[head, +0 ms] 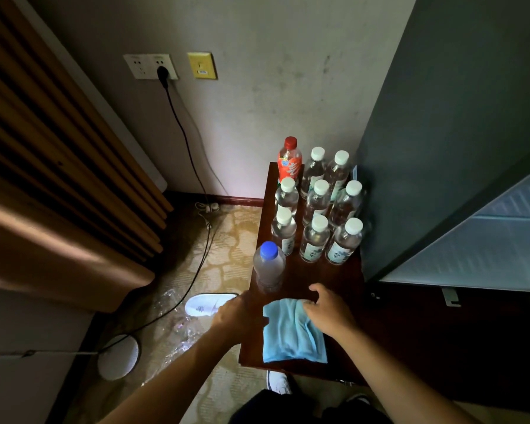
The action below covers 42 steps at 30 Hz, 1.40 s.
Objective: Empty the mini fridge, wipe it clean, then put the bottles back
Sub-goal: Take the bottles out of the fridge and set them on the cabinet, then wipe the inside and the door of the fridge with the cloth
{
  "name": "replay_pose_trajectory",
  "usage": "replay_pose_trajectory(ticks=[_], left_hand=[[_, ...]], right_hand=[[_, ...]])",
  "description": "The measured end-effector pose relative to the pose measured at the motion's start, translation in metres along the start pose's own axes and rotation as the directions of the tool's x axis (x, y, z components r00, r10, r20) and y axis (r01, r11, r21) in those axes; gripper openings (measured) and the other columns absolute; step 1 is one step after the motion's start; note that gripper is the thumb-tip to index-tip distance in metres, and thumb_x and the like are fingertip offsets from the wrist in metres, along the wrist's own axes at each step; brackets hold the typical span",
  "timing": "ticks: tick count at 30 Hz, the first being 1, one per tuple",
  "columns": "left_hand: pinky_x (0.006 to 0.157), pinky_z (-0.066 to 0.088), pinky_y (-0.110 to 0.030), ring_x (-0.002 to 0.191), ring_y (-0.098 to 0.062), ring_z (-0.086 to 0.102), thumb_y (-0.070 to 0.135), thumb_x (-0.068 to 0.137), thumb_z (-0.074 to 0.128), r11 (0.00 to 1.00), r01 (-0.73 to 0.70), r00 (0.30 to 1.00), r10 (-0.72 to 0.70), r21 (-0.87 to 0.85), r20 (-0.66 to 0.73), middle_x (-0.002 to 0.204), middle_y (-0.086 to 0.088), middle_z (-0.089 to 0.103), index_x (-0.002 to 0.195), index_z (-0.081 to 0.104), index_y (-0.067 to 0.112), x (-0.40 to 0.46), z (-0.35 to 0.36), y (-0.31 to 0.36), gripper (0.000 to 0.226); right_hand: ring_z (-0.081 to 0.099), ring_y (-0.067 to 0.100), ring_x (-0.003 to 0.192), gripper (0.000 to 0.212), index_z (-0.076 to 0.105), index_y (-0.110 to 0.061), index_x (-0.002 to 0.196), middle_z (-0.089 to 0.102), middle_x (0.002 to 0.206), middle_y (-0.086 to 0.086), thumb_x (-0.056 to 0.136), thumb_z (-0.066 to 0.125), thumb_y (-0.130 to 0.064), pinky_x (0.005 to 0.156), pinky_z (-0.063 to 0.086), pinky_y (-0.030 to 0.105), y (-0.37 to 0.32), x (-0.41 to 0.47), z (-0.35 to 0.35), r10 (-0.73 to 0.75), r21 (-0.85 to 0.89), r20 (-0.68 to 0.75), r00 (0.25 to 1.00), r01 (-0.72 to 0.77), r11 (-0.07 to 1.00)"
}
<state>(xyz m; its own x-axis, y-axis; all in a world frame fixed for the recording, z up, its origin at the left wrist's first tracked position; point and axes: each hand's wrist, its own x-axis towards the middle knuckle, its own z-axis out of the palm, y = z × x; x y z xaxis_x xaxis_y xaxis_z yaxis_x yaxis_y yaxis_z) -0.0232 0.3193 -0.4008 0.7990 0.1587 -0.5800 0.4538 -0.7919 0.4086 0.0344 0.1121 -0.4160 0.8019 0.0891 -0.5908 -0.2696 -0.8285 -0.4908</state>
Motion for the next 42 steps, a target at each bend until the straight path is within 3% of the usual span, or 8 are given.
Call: replay_pose_trajectory(ticks=[9,14,18,22,25,31,38,42], left_hand=[[0.095,0.047,-0.033,0.119,-0.027,0.058,0.039,0.083,0.075,0.978,0.158,0.983,-0.142,-0.138,0.118,0.128,-0.008,0.062,0.143,0.037,0.017,0.017,0.048,0.008,0.074],[0.099,0.045,-0.036,0.127,-0.03,0.053,0.038,0.08,0.079,0.931,0.278,0.955,-0.242,-0.237,0.17,0.139,-0.013,0.053,0.148,0.023,0.007,0.018,0.066,0.018,0.094],[0.089,0.053,-0.033,0.111,-0.024,0.064,0.04,0.073,0.085,0.86,0.32,0.946,-0.265,-0.398,0.189,0.124,-0.01,0.066,0.131,0.054,0.007,0.019,0.074,0.026,0.075],[0.083,0.06,-0.044,0.089,-0.023,0.073,0.022,0.068,0.091,0.732,0.33,0.941,-0.207,-0.596,0.267,0.097,-0.011,0.075,0.095,0.075,0.007,0.011,0.082,0.039,0.036],[0.084,0.059,-0.045,0.091,-0.025,0.072,0.019,0.068,0.09,0.698,0.294,0.95,-0.141,-0.653,0.278,0.098,-0.01,0.075,0.102,0.073,0.005,0.01,0.08,0.059,0.04],[0.086,0.059,-0.041,0.095,-0.027,0.071,0.011,0.076,0.085,0.671,0.145,0.975,0.026,-0.727,0.219,0.107,-0.015,0.073,0.108,0.068,0.006,0.007,0.067,0.104,0.037],[0.066,0.056,-0.024,0.075,-0.011,0.069,0.013,0.075,0.085,0.679,0.017,0.986,0.112,-0.734,0.126,0.095,-0.007,0.073,0.104,0.069,0.008,0.006,0.059,0.159,0.034],[0.075,0.056,-0.025,0.081,-0.012,0.068,0.022,0.078,0.084,0.713,-0.127,0.981,0.193,-0.689,0.019,0.097,-0.005,0.074,0.098,0.071,0.014,0.0,0.046,0.194,0.025]], right_hand=[[0.042,0.03,0.134,0.075,0.028,-0.021,0.149,0.037,0.149,0.012,0.085,0.066,-0.033,0.106,0.038,0.034,0.024,-0.002,0.029,0.164,0.045,0.062,0.985,-0.167,0.985],[0.055,0.025,0.115,0.06,0.044,-0.021,0.134,0.056,0.13,0.006,0.082,0.072,-0.03,0.083,0.039,0.025,0.033,0.001,0.039,0.254,0.233,0.073,0.964,-0.264,0.936],[0.055,0.016,0.079,0.027,0.058,-0.019,0.099,0.066,0.102,0.005,0.078,0.074,-0.026,0.071,0.041,0.025,0.041,0.0,0.04,0.329,0.377,0.048,0.943,-0.322,0.868],[0.062,0.016,0.073,0.017,0.07,-0.014,0.09,0.068,0.082,0.0,0.078,0.076,-0.024,0.069,0.049,0.027,0.056,-0.006,0.033,0.386,0.555,0.073,0.92,-0.359,0.75],[0.065,0.014,0.071,0.021,0.073,-0.013,0.092,0.069,0.076,-0.003,0.077,0.078,-0.026,0.06,0.05,0.024,0.066,-0.012,0.018,0.395,0.686,0.084,0.915,-0.341,0.643],[0.072,0.028,0.082,0.032,0.073,-0.014,0.095,0.075,0.087,0.007,0.07,0.085,-0.031,0.079,0.059,0.043,0.079,-0.025,-0.027,0.347,0.838,0.121,0.93,-0.283,0.466],[0.073,0.017,0.069,0.008,0.071,-0.016,0.091,0.076,0.08,0.0,0.084,0.074,-0.019,0.054,0.055,0.026,0.081,-0.043,-0.095,0.233,0.927,-0.082,0.969,-0.012,0.375],[0.073,0.018,0.074,0.015,0.069,-0.021,0.094,0.076,0.083,-0.002,0.085,0.073,-0.032,0.058,0.057,0.03,0.087,-0.058,-0.129,0.173,0.94,-0.143,0.974,0.079,0.331]])
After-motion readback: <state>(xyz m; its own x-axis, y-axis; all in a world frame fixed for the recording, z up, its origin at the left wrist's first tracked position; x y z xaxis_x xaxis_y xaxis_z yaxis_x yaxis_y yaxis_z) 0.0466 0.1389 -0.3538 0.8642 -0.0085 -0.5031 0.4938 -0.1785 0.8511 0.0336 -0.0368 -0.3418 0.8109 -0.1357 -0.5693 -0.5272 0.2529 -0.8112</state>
